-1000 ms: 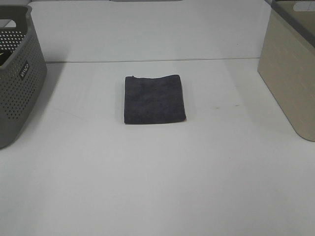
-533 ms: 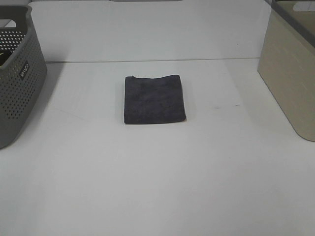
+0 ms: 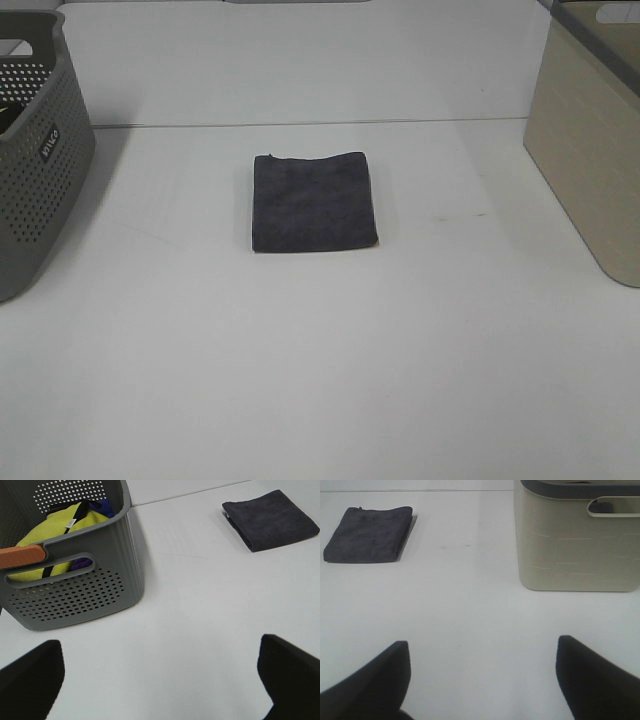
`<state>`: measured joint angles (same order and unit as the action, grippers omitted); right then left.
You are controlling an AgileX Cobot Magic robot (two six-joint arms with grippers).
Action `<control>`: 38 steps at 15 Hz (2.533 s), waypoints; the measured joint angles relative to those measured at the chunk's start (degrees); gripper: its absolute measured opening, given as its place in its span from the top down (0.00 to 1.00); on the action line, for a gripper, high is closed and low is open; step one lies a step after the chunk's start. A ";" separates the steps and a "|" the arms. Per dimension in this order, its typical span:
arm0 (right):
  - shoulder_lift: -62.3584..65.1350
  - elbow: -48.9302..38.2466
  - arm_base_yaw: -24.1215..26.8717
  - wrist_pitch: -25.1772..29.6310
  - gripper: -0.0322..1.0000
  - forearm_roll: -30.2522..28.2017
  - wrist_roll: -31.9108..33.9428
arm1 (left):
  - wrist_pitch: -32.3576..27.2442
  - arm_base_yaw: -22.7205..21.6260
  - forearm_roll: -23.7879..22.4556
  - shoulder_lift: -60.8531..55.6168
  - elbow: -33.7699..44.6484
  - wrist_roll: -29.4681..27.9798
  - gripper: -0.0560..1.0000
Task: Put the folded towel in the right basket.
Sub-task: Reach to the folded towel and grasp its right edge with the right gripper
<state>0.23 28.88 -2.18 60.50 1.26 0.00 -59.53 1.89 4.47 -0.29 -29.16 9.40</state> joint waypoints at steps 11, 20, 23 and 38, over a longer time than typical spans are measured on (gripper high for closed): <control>-8.94 2.52 0.00 -5.84 0.25 0.11 0.00 | 0.00 0.00 0.00 0.00 0.00 0.00 0.01; -56.04 24.29 0.00 -17.76 0.25 10.20 -3.15 | 0.00 0.00 0.00 0.00 0.00 0.00 0.01; -71.91 34.55 0.00 -16.33 0.25 15.87 -9.28 | 0.00 0.00 0.00 0.00 0.00 0.00 0.01; -128.97 78.90 -13.18 -1.49 0.25 23.66 -13.64 | 0.00 0.00 0.00 0.00 0.00 0.00 0.01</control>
<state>-128.74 107.77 -15.36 59.01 24.92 -13.64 -59.53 1.89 4.47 -0.29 -29.16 9.40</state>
